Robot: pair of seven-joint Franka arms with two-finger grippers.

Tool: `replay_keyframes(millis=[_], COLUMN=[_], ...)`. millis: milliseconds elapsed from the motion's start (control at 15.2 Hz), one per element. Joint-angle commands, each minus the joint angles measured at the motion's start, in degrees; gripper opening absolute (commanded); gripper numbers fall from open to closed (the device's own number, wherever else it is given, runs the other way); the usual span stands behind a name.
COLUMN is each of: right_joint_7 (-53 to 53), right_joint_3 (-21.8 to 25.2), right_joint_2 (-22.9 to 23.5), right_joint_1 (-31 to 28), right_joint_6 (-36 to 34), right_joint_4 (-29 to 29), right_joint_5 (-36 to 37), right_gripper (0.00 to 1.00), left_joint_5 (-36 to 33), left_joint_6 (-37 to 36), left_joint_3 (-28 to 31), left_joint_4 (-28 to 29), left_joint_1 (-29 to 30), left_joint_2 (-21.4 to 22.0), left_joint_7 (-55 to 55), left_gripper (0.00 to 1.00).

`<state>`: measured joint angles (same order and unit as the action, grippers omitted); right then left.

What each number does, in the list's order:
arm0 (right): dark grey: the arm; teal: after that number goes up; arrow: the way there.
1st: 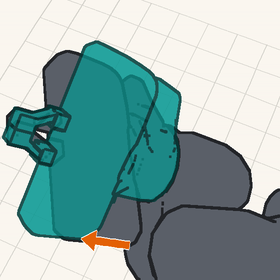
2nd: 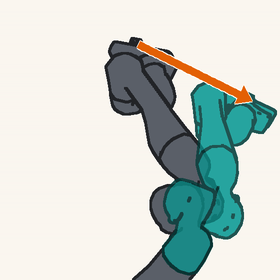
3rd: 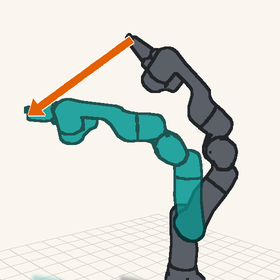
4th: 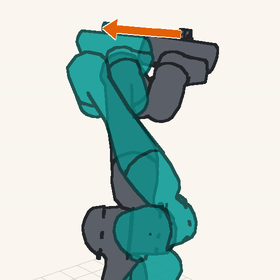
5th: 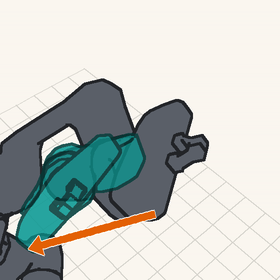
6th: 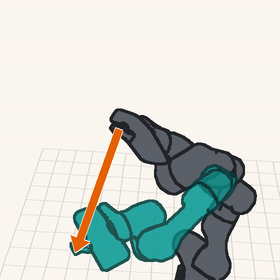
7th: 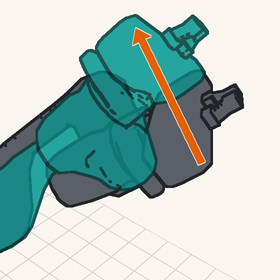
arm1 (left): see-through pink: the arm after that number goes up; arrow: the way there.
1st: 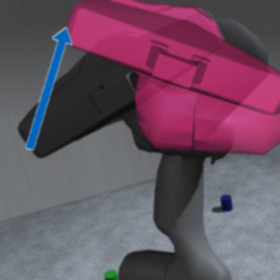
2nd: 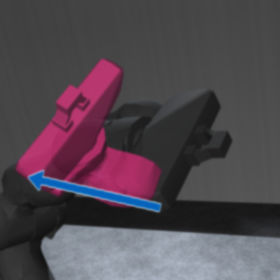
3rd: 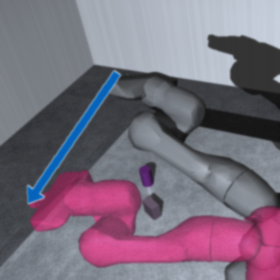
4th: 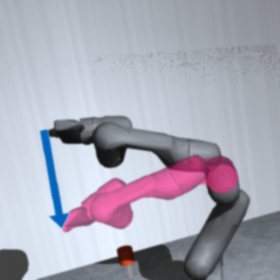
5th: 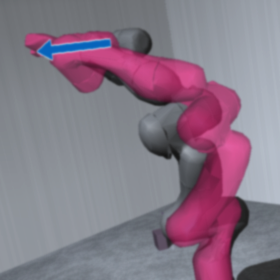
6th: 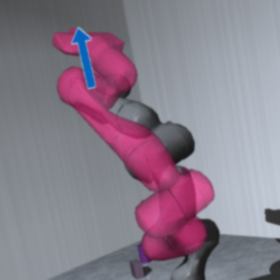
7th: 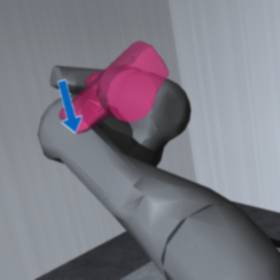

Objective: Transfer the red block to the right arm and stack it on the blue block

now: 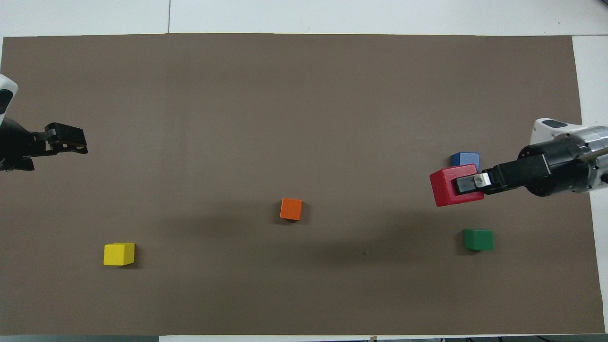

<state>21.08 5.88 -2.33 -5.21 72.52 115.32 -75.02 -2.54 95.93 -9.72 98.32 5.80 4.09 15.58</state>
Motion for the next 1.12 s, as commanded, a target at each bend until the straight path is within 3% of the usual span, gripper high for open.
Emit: replay_keyframes(millis=[0,197,328,525,657,788,1051], right_joint_7=[-1.2,-2.8,-4.1,-6.3,-8.8,-10.6,-15.6], right_joint_3=[-0.4,-0.6,-1.0,-1.5,-1.6,-1.5,-1.6], right_joint_2=[-1.1,-1.6,-1.6,-1.2,-1.3,-1.5,0.1], right_joint_1=[-1.4,-0.9,-0.2,2.2,3.1,6.7,8.6], right_joint_6=[2.2,4.8,7.9,11.0,14.3,20.1,28.4], right_joint_4=[-5.6,-11.7,-14.4,-16.8,-16.0,-13.6,-8.9], right_joint_5=[12.9,27.8,35.4,50.6,56.6,65.1,74.9], right_gripper=[0.0,0.0,0.0,0.0,0.0,0.0,0.0], left_joint_5=[-2.1,-1.2,-0.8,-0.1,-0.1,-0.1,0.0], left_joint_6=[-5.2,-9.1,-12.2,-15.2,-15.9,-15.6,-11.4], left_joint_3=[2.6,13.1,12.8,9.3,4.5,3.7,3.8], left_joint_4=[-8.2,-12.2,-15.4,-14.5,-10.5,-8.5,-4.8], left_joint_1=[-3.8,-14.6,-14.4,-11.2,-5.3,-5.2,-5.3], left_joint_2=[-4.8,-7.1,-8.9,-6.8,-4.1,-3.4,-1.3], left_joint_7=[-4.1,-4.2,-5.2,-10.2,-10.4,-10.4,-10.0], left_gripper=[1.0,1.0,1.0,1.0,1.0,1.0,1.0])
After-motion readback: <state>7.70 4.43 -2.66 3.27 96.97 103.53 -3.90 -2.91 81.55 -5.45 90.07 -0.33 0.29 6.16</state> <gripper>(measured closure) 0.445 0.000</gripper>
